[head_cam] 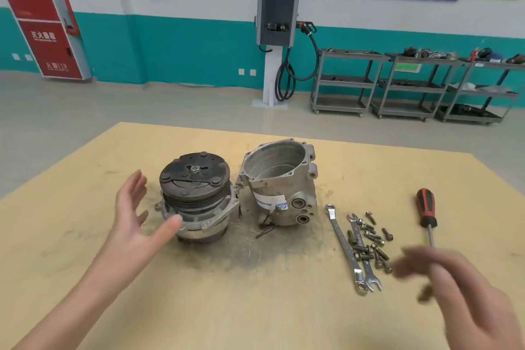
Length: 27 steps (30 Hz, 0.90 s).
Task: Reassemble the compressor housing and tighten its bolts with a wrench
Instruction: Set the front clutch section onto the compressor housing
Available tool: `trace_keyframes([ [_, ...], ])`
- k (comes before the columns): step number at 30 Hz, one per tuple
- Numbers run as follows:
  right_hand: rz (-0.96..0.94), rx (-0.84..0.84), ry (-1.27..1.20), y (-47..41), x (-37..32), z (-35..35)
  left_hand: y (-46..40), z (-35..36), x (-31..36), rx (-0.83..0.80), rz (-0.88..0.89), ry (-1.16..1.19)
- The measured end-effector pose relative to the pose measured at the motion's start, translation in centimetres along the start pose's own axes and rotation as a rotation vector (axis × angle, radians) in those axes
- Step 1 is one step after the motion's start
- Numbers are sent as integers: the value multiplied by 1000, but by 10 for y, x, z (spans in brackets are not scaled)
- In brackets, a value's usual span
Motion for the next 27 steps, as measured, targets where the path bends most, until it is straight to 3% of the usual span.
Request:
trace_keyframes([
  [2,109,-134,-49,-25,-25,47,-14,19,-15,-74,-115,39],
  [4,157,-284,-68,-50,-25,92,-22,27,-24,-30,-125,102],
  [9,438,-367,-237,-83,4,170,-32,28,-30,68,-82,88],
  [12,561,-328,-344,-85,16,193,-33,29,-34,75,-99,3],
  [16,581,-238,-456,-82,15,202,-34,31,-28,111,-65,-75],
  [27,527,-90,-400,-90,17,197,-33,38,-21,131,-7,-30],
])
Point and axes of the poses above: each hand's wrist, its own y-axis away from the middle knuckle, its own z-axis out of the palm, x = y × z, the point moved 9 cm from there along -y, towards the middle knuckle, and after that the axes turned 5 degrees about y, right-handed, at the moved point
